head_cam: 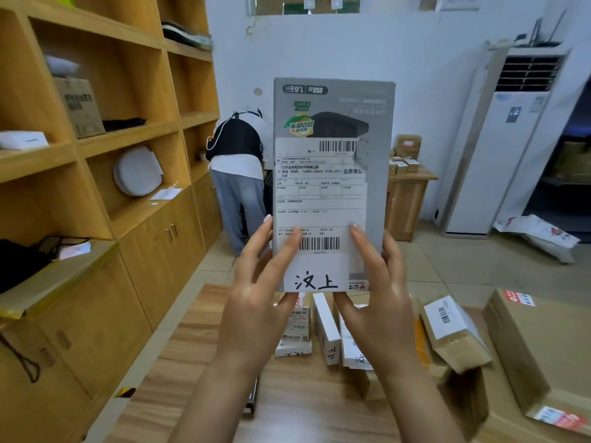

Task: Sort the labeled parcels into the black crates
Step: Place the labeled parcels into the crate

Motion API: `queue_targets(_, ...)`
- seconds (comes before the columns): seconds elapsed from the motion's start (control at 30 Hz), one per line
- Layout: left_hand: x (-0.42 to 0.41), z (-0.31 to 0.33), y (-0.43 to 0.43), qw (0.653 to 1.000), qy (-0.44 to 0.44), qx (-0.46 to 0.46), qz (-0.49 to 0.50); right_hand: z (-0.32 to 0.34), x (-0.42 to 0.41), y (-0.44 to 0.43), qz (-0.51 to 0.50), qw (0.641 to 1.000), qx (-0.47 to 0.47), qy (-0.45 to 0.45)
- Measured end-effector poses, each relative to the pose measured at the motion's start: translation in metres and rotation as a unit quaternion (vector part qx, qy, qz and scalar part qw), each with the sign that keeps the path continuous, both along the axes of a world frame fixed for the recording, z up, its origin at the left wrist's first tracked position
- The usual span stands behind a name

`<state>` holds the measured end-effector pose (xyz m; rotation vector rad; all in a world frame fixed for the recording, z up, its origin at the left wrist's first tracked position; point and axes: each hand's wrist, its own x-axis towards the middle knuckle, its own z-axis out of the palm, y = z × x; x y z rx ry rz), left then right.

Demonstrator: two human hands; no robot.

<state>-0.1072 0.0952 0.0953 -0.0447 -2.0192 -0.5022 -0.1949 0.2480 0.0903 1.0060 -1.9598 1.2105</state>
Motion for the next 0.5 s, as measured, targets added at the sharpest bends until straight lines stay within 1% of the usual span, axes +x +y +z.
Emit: queue_targets(0.5,-0.0017,-0.0069,0.0017,1.0,0.006,-0.015,0.001,-0.0077,-0.0017,0.0016,-0.002,1.0,0.003,-0.002)
